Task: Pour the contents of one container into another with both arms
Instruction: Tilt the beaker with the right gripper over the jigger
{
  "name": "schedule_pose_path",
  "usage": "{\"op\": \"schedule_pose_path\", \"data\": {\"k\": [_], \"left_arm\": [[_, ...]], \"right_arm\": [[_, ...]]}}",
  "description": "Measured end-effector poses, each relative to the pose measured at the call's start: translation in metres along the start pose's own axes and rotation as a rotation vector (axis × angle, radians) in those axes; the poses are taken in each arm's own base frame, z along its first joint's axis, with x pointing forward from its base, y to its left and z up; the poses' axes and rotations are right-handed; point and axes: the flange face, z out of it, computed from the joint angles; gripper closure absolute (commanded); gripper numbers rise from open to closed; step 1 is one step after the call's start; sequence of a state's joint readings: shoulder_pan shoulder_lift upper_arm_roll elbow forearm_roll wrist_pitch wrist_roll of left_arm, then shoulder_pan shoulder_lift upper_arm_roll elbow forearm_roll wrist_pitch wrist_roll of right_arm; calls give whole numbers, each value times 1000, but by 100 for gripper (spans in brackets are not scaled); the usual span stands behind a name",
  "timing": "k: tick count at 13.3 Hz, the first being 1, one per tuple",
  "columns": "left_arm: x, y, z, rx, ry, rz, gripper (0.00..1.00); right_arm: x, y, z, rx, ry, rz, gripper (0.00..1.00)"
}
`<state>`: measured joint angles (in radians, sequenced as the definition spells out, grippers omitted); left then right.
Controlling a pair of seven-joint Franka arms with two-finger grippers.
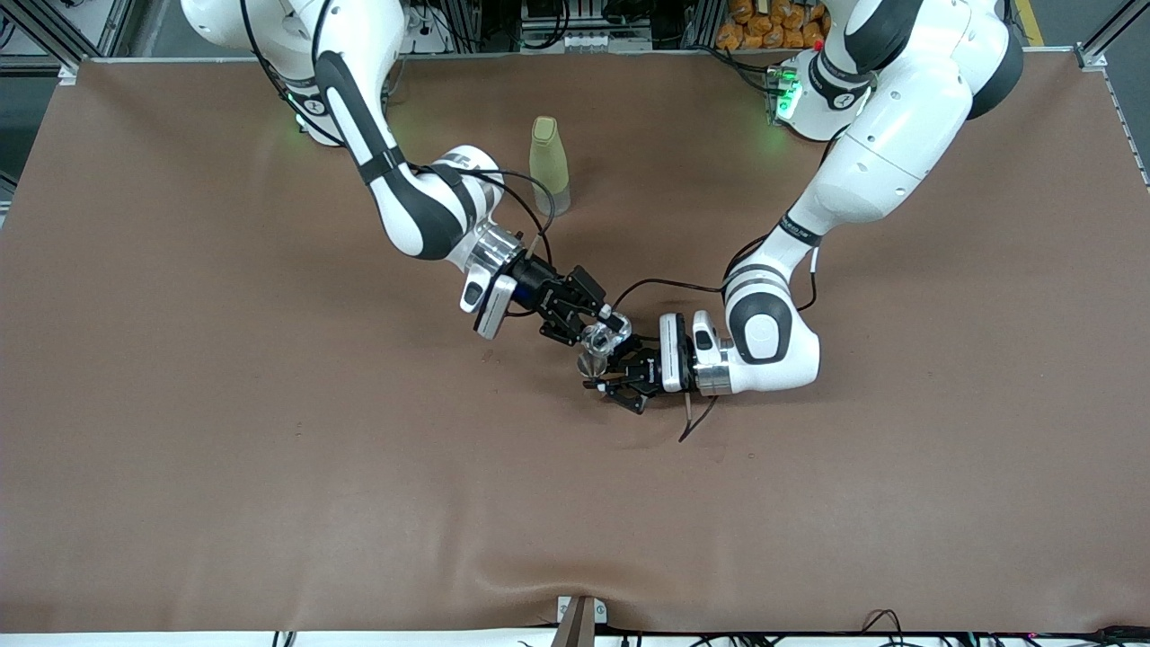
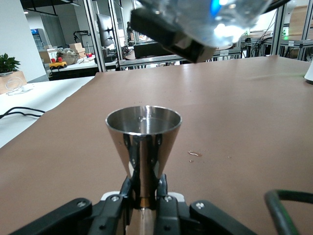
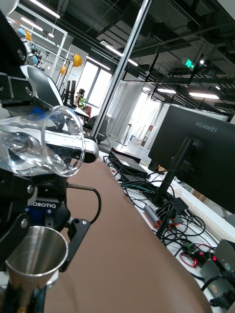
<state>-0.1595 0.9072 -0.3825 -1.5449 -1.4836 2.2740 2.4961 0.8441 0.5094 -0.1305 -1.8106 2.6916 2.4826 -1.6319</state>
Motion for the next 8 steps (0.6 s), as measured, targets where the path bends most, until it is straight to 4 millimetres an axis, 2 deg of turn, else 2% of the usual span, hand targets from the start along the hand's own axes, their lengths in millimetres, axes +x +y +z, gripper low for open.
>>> {"op": "schedule_pose_path", "data": {"k": [8], "left_arm": [[0, 1, 1, -2, -1, 0, 100]], "right_arm": [[1, 4, -3, -30, 2, 117, 93]]}}
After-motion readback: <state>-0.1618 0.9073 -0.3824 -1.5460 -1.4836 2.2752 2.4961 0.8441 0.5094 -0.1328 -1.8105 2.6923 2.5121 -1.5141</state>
